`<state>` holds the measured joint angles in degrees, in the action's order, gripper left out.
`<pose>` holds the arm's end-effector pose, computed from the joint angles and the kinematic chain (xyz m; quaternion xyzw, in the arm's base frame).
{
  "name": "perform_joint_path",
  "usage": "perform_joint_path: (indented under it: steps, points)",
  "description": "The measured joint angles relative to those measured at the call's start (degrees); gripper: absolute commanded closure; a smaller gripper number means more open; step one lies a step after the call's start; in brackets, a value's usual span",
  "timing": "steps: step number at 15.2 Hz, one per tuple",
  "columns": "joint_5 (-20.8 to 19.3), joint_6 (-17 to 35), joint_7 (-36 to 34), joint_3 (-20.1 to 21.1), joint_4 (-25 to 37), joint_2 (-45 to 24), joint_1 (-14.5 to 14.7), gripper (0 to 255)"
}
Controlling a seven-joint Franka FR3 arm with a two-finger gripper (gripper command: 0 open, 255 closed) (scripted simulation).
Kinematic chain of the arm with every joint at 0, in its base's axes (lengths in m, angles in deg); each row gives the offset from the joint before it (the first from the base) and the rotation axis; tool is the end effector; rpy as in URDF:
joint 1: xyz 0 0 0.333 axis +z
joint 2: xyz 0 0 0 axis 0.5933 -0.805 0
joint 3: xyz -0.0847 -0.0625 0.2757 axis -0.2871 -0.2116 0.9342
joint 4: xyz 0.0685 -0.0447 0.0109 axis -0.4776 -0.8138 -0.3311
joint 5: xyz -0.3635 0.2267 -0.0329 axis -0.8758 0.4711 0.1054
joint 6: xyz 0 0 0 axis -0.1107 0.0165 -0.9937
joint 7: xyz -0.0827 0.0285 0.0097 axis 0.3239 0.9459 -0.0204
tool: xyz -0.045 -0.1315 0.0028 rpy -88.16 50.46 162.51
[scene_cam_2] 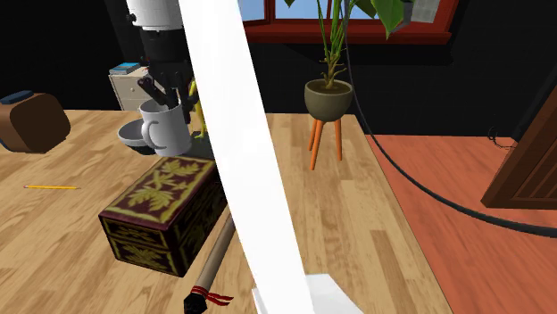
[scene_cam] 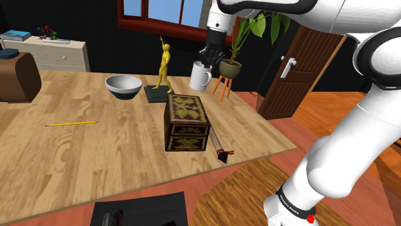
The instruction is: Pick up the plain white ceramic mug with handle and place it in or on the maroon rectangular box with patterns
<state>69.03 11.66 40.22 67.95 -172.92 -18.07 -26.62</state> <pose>0.5694 0.0971 0.5381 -0.9979 0.0617 0.0193 0.0015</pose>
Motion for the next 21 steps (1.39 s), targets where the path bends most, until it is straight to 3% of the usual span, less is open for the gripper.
perform_joint_path:
  steps: [5,21]
  points:
    - [0.33,0.73,-4.11,2.2,-3.23,2.53,1.92,255]
    - [0.4,13.07,-4.08,2.3,-16.01,2.92,1.99,255]
